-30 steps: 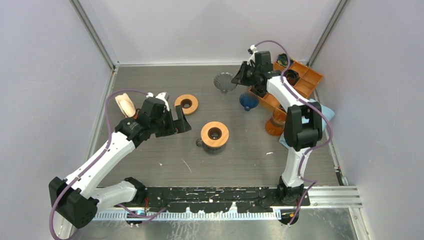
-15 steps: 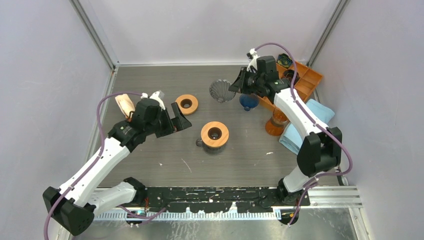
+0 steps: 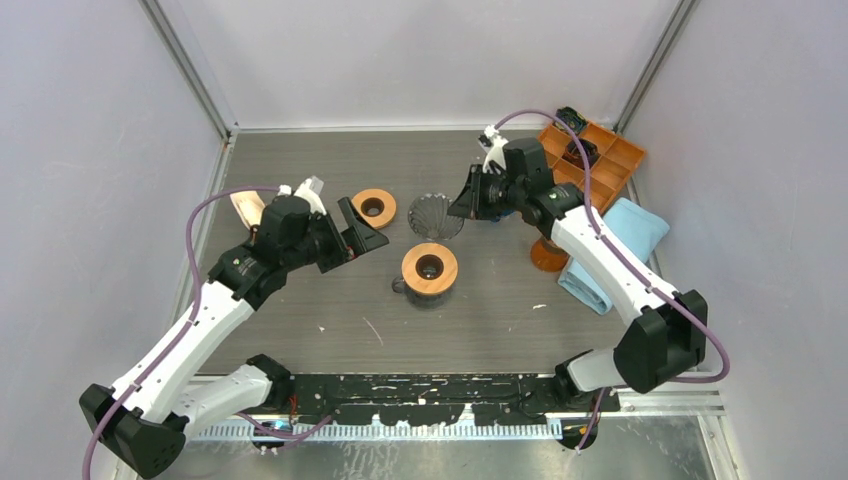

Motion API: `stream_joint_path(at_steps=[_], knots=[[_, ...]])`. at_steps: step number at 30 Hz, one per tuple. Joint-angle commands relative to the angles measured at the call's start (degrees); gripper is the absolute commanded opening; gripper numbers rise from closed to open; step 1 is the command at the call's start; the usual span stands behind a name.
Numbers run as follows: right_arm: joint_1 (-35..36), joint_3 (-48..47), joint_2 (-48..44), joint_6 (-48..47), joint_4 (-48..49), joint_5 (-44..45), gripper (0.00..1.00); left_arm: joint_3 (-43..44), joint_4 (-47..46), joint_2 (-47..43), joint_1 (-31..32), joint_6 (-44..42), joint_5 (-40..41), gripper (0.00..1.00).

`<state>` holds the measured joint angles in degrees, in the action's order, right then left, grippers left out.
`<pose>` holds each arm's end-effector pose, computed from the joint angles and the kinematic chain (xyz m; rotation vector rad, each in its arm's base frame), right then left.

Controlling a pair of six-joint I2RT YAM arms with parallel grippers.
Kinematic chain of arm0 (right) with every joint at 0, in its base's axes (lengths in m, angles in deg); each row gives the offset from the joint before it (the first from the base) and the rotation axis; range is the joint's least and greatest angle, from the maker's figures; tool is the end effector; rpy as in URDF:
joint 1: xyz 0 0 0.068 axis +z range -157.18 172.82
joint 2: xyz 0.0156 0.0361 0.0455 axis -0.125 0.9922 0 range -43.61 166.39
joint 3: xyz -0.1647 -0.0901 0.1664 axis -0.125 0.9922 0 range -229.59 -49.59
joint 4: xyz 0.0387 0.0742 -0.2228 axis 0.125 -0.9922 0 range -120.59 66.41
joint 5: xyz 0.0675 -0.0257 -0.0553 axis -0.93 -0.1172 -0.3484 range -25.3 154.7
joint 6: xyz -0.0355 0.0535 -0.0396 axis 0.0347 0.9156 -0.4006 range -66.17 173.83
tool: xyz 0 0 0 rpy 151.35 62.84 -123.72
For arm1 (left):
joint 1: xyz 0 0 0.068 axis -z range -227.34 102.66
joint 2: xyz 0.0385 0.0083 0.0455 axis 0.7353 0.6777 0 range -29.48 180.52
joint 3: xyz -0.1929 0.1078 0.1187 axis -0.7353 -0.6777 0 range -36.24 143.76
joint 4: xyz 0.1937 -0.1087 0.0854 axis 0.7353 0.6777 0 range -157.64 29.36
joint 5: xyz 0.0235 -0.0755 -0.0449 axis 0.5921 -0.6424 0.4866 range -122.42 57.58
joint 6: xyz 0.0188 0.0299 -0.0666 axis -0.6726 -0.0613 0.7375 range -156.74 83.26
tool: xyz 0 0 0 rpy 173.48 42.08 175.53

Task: Place the coffee filter in the dripper

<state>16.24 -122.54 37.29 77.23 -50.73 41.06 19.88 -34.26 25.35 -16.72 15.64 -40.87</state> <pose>0.2799 0.1490 0.3047 -0.2461 2.2585 0.9000 0.1807 -0.1177 0.3029 -0.3412 2.2712 -0.9682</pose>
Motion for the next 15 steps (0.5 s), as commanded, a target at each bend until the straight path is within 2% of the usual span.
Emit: stream_joint_path(at_steps=[1,9,15], knots=[[2.67,2.31,-4.74,1.56,2.40,-0.30,0.01,2.09,-5.09,-1.24,-0.29,2.29,-3.66,0.98],[7.00,8.10,-6.51,2.62,5.70,1.73,0.01,1.33,-8.28,0.49,-0.29,4.14,-7.47,0.92],[7.52,11.13,-7.16,2.28,7.70,3.03,0.01,1.02,-9.30,2.74,-0.22,4.82,-10.52,0.88]])
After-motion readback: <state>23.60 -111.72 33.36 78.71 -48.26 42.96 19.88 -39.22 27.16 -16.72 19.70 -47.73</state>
